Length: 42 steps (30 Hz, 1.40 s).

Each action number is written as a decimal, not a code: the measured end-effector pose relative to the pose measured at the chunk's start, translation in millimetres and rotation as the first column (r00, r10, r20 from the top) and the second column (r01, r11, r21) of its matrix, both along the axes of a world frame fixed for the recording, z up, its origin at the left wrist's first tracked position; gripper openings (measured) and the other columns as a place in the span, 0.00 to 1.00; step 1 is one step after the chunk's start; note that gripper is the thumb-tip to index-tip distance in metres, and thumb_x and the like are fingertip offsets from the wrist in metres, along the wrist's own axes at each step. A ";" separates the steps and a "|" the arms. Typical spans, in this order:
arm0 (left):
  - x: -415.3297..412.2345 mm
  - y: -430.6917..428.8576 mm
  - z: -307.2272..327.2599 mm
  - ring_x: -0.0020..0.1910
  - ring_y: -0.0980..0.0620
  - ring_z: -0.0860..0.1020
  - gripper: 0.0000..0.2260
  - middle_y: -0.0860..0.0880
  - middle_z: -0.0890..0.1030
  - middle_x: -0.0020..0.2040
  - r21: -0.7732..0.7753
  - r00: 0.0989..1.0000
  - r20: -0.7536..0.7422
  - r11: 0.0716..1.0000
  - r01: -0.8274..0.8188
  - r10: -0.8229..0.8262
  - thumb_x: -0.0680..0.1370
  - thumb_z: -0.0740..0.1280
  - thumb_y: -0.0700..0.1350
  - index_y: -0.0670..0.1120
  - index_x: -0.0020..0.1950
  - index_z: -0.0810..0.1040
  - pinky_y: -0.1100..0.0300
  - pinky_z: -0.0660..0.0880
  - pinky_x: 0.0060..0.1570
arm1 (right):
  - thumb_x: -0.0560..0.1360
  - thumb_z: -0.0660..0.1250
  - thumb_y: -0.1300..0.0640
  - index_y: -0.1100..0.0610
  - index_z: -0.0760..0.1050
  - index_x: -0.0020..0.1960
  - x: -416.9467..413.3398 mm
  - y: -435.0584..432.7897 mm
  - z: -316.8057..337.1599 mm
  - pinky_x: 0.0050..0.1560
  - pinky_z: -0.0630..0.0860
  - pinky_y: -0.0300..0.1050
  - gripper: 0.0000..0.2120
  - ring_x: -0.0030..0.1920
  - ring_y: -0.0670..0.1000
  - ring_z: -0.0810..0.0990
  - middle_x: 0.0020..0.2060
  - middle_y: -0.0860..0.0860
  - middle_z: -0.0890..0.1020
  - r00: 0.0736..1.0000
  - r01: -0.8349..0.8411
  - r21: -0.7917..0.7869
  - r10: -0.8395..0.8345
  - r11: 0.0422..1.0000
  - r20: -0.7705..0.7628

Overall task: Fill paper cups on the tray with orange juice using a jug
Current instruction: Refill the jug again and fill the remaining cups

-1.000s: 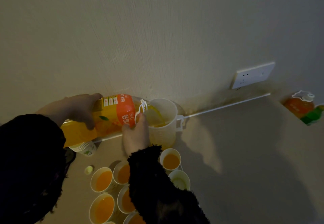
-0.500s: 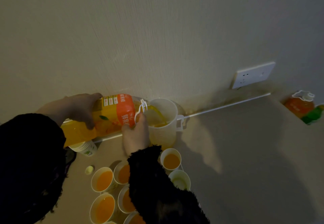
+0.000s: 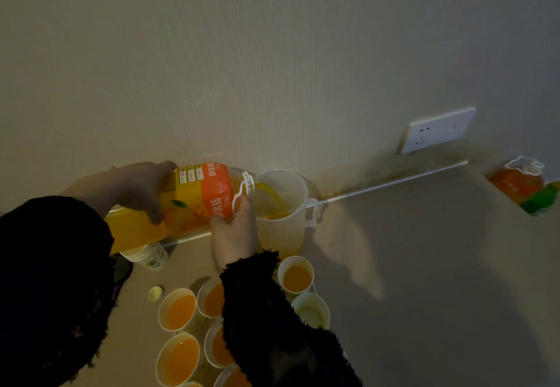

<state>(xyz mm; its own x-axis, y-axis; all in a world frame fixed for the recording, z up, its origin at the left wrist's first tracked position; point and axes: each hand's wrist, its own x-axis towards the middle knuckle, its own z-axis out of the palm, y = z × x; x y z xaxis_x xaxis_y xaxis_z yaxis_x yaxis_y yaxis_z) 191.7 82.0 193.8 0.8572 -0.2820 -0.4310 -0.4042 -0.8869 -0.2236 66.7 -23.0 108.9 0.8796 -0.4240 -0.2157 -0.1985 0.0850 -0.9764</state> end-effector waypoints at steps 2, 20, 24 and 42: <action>-0.2 0.5 0.1 0.60 0.43 0.72 0.49 0.44 0.71 0.64 0.008 1.000 0.003 1.000 0.004 -0.004 0.60 0.80 0.48 0.47 0.74 0.56 0.51 0.72 0.58 | 0.75 0.64 0.61 0.54 0.69 0.58 0.5 0.4 -0.3 0.48 0.70 0.41 0.13 0.51 0.50 0.76 0.54 0.52 0.76 1.000 -0.006 0.008 0.006 1.000 -0.005; -2.2 1.0 4.6 0.60 0.43 0.72 0.46 0.44 0.71 0.63 0.019 1.000 -0.011 1.000 -0.013 0.013 0.62 0.79 0.45 0.47 0.73 0.57 0.53 0.72 0.55 | 0.75 0.64 0.59 0.52 0.69 0.58 1.9 5.4 -2.9 0.51 0.72 0.44 0.12 0.51 0.50 0.77 0.54 0.50 0.76 1.000 -0.006 -0.008 0.006 1.000 -0.029; -2.4 2.5 3.6 0.61 0.43 0.72 0.47 0.44 0.70 0.65 0.028 1.000 -0.010 0.999 -0.017 0.017 0.62 0.79 0.46 0.47 0.74 0.55 0.52 0.72 0.57 | 0.75 0.64 0.59 0.52 0.69 0.58 1.1 3.5 -1.7 0.45 0.69 0.39 0.12 0.50 0.49 0.76 0.54 0.50 0.76 1.000 -0.016 0.006 0.016 1.000 -0.014; -3.0 4.1 2.2 0.60 0.43 0.72 0.47 0.44 0.71 0.63 0.024 1.000 0.004 1.000 0.000 0.000 0.61 0.80 0.47 0.48 0.74 0.57 0.53 0.72 0.55 | 0.76 0.64 0.59 0.54 0.68 0.62 -0.8 6.6 0.5 0.48 0.69 0.42 0.16 0.54 0.51 0.77 0.56 0.51 0.76 0.999 -0.013 0.002 0.013 1.000 -0.045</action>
<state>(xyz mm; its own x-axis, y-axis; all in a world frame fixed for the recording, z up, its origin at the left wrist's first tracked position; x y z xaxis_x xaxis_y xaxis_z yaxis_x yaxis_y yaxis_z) 188.6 86.1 196.0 0.8589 -0.2713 -0.4344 -0.4031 -0.8813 -0.2465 65.9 -16.4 109.4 0.8742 -0.4125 -0.2561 -0.2437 0.0834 -0.9663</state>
